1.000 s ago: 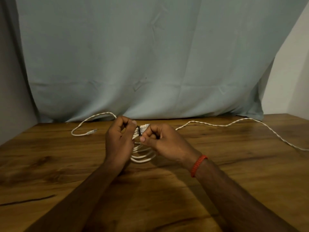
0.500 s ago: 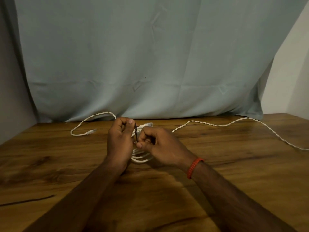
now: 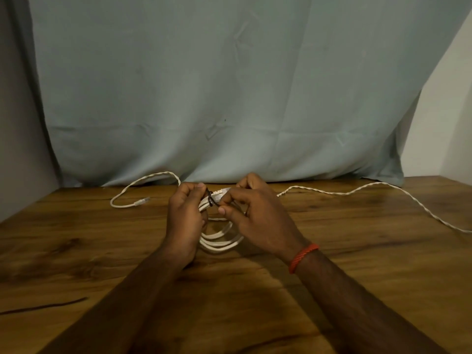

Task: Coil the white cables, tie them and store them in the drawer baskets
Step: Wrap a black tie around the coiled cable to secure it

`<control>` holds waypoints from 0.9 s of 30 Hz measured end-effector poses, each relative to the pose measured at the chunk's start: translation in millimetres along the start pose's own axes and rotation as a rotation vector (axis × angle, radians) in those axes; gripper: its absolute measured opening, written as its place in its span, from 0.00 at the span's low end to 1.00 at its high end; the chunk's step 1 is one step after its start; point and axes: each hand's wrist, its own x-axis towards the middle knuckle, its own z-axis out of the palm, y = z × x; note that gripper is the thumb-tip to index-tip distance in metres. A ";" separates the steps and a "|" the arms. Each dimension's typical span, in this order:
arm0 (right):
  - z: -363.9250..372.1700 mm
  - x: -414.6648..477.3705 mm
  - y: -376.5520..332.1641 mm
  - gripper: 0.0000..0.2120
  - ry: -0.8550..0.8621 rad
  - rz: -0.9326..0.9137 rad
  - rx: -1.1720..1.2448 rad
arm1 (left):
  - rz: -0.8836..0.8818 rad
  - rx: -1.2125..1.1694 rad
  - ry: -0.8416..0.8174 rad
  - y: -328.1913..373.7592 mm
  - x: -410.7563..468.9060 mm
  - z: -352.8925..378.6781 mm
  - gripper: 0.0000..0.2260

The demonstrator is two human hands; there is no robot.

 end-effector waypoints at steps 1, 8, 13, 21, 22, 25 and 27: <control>0.3 0.1 0.4 0.04 0.011 -0.009 0.011 | 0.006 0.005 -0.005 1.4 -1.2 0.4 0.11; -0.6 2.2 -0.8 0.03 0.015 -0.052 0.038 | 0.038 -0.014 -0.030 3.8 -3.8 0.5 0.11; -4.8 3.4 0.6 0.03 0.048 -0.071 0.048 | 0.071 -0.001 -0.037 3.0 -4.8 -0.2 0.12; -3.4 2.5 0.9 0.04 0.091 -0.133 -0.089 | 0.162 0.039 -0.082 2.5 -8.4 0.7 0.11; -2.3 2.1 0.2 0.04 0.097 -0.134 -0.089 | 0.166 0.046 -0.085 2.8 -9.0 1.0 0.10; 1.9 0.9 -2.5 0.05 0.119 -0.150 -0.074 | 0.185 0.068 -0.111 2.3 -10.5 2.0 0.10; 4.2 0.8 -3.3 0.05 0.135 -0.152 -0.049 | 0.185 0.080 -0.114 0.3 -9.6 1.4 0.10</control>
